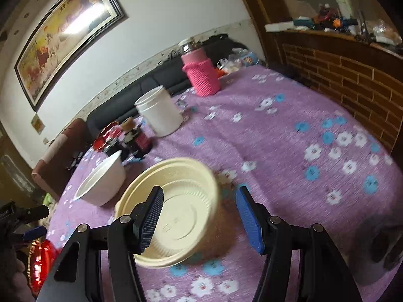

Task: Organize plates and bowls
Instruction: 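Grasp the cream plastic bowl rim with both grippers and lift it, then carry the cream bowl toward the red plate stack, then lower the cream bowl onto the red plate stack and open both grippers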

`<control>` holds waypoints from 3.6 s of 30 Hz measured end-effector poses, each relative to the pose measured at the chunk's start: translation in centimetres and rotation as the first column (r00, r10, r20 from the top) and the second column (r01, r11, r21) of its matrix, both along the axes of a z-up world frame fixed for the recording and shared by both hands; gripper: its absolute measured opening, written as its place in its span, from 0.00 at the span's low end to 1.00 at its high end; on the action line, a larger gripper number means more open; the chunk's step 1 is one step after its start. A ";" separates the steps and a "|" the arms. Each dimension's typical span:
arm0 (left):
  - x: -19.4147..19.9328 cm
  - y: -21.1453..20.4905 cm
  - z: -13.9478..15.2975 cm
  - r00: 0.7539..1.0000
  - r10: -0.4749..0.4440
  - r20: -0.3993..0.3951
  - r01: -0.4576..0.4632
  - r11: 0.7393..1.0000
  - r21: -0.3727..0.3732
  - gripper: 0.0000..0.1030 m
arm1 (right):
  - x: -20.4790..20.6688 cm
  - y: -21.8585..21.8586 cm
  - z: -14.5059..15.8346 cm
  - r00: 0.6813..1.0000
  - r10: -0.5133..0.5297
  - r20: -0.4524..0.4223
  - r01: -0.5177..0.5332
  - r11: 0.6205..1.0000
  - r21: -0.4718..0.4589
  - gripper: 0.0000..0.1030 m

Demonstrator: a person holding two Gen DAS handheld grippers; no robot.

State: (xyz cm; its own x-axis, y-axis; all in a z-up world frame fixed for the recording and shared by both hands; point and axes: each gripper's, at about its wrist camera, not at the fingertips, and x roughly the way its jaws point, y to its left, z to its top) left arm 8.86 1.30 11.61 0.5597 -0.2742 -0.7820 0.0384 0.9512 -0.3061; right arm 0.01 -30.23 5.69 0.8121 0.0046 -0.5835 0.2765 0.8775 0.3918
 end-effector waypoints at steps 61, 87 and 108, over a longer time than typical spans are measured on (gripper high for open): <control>-10.2 10.7 1.2 0.988 0.126 0.086 -0.128 0.992 0.013 0.12 | -1.6 20.5 3.9 0.875 0.484 0.022 -0.485 0.873 0.053 0.18; -10.1 23.5 -3.6 0.939 0.344 0.002 -0.344 0.939 0.001 0.13 | 1.3 36.4 1.8 0.771 0.624 -0.128 -0.635 0.769 -0.076 0.18; -12.2 23.8 -1.1 0.936 0.341 0.091 -0.336 0.940 -0.067 0.70 | 0.5 38.1 2.1 0.769 0.629 -0.117 -0.639 0.758 -0.130 0.42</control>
State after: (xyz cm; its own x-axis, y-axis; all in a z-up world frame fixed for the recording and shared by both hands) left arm -3.32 25.08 10.50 0.7006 -0.0924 -0.7075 -0.2501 0.8969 -0.3648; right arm 0.51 7.86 7.75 0.6173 0.4120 -0.6703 -0.3457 0.9073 0.2392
